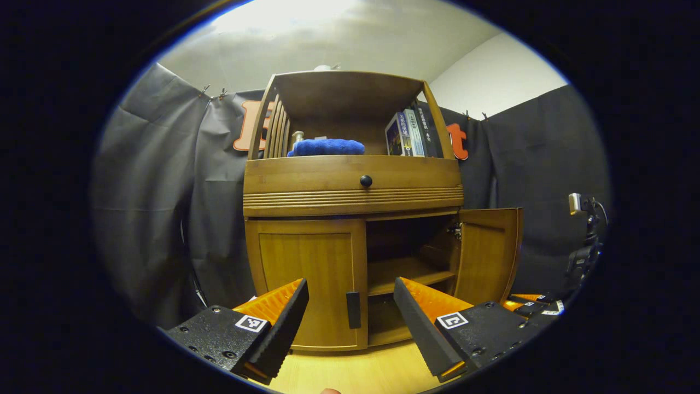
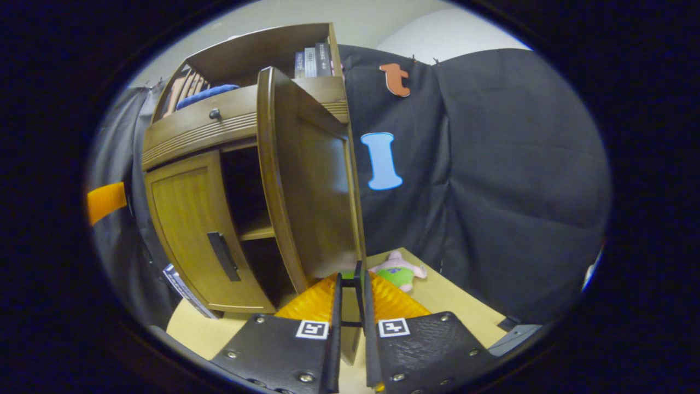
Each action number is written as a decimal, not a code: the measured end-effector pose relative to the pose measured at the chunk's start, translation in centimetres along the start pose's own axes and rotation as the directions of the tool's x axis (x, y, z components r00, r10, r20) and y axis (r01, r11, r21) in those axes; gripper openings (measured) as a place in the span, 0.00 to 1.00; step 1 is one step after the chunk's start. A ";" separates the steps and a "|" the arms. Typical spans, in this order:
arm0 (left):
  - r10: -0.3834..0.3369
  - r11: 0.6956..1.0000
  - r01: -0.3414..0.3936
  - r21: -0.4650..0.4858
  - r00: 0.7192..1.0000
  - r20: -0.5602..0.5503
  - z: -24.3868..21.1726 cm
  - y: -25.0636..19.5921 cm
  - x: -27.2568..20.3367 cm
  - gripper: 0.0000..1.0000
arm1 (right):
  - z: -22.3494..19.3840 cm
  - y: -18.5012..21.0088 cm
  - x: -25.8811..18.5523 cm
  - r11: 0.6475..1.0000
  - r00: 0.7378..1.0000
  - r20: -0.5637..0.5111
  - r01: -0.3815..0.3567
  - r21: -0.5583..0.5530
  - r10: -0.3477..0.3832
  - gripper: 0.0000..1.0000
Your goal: Open the right door of the double-door shoe cabinet with the right hand, and open the left door with the left hand.
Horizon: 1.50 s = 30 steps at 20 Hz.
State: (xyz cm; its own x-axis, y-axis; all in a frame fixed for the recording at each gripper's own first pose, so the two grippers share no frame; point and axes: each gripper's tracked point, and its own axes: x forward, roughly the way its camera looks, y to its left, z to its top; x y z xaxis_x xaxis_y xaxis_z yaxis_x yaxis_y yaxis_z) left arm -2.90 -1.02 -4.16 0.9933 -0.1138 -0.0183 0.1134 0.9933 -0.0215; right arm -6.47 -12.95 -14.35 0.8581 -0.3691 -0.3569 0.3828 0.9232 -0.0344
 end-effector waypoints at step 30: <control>0.071 0.997 -0.077 -0.026 0.979 -0.193 -9.6 -0.2 13.3 0.85 | 4.9 -10.6 -2.7 0.975 0.972 0.125 0.211 -0.069 -0.201 0.19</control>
State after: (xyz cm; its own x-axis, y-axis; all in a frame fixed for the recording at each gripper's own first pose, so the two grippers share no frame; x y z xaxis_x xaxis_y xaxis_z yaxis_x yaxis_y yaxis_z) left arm 10.04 -2.91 -13.99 0.9761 -0.0448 -0.2125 0.0359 0.9983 -0.0456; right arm -11.16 -22.31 -8.46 0.7995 -0.5576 -0.2233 0.5306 0.8299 -0.1727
